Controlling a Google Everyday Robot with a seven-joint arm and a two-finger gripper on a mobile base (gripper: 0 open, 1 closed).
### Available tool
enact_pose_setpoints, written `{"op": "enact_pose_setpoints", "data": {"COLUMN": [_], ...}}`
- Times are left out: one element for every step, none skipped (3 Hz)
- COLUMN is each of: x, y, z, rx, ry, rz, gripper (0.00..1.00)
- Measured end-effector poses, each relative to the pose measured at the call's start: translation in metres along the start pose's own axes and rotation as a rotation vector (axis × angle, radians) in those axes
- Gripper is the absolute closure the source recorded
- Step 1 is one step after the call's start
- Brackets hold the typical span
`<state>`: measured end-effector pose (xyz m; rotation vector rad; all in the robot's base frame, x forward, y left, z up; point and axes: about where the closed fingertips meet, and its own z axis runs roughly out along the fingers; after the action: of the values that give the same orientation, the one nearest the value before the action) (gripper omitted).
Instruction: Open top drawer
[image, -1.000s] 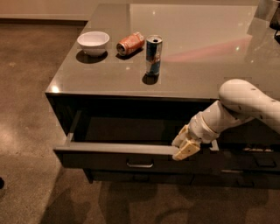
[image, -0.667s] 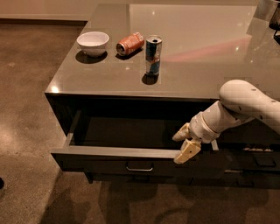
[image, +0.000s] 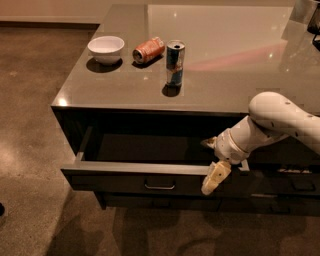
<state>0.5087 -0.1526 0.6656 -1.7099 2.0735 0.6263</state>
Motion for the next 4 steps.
{"op": "enact_pose_setpoints", "data": {"x": [-0.003,-0.020,-0.037,-0.029], "y": [0.002,0.002,-0.004,-0.009], "z": [-0.003,-0.020,-0.042,-0.053], "rx": [-0.016,-0.027,-0.010,0.029], "ry": [-0.004,0.014,0.000,-0.009], "rz": [0.006,-0.007,-0.036,-0.021], "gripper": [0.00,0.00,0.00,0.18]}}
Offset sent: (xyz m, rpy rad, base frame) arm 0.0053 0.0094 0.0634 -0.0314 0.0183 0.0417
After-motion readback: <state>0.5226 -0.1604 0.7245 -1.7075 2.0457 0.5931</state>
